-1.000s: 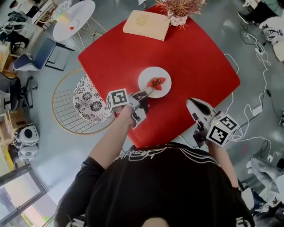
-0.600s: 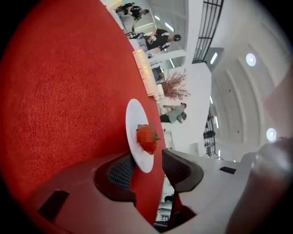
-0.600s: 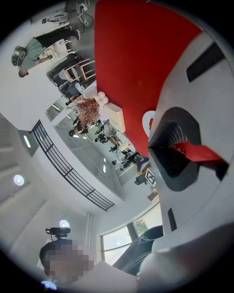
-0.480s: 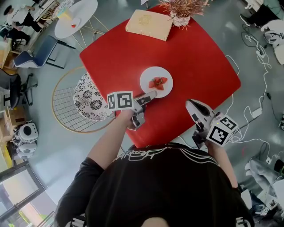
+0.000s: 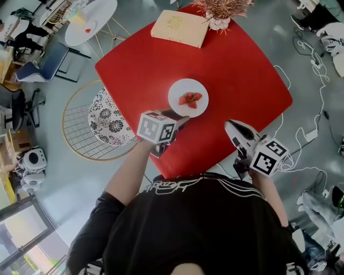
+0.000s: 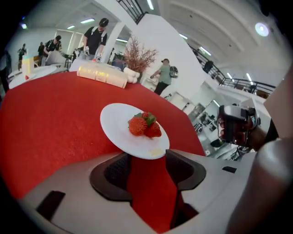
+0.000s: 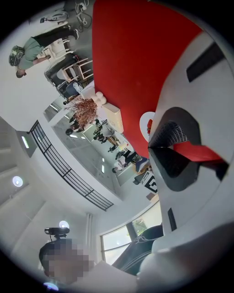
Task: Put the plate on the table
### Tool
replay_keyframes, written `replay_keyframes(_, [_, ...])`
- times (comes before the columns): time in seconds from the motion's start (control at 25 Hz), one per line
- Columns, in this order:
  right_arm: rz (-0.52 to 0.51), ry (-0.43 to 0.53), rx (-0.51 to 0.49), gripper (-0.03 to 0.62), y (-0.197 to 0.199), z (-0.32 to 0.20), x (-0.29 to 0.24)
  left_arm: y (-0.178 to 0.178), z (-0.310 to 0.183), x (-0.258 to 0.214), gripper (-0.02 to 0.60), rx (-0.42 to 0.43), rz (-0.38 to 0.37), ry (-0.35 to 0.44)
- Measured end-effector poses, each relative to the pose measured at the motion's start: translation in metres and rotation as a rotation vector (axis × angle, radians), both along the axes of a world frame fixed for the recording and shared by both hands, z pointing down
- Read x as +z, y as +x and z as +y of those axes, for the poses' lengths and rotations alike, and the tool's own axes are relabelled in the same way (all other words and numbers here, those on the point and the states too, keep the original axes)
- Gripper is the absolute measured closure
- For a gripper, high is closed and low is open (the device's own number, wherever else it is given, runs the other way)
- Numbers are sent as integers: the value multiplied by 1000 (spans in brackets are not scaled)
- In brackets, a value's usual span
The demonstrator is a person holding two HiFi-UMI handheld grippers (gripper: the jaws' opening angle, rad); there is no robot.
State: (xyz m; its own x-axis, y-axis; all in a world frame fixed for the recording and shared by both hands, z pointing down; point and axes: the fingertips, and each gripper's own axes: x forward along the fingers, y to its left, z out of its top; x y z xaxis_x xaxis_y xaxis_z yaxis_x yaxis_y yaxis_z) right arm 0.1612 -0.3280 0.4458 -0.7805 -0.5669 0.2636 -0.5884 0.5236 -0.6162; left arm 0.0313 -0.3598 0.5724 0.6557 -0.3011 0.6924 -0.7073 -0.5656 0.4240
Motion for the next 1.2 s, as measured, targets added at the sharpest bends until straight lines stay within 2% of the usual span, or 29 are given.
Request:
replay_keyframes(0.36, [7, -1, -9, 586, -1, 0, 2, -1, 8, 9, 356, 151, -185, 96])
replay_keyframes(0.48, [10, 3, -9, 587, 0, 2, 1, -1, 9, 12, 356, 162, -245, 114])
replay_keyframes(0.68, [-8, -8, 4, 586, 2, 4, -4, -7, 11, 15, 360, 180, -296, 131])
replay_keyframes(0.8, [-50, -48, 30, 586, 6, 11, -5, -13, 15, 12, 398, 175, -286, 102])
replay_keyframes(0.92, [24, -11, 27, 586, 6, 17, -7, -20, 18, 6, 443, 137, -263, 86])
replay_keyframes(1.04, [47, 7, 12, 586, -2, 27, -10, -27, 23, -7, 496, 109, -235, 109])
replay_keyframes(1.2, [66, 41, -11, 586, -18, 48, -21, -26, 44, -42, 555, 99, -146, 160])
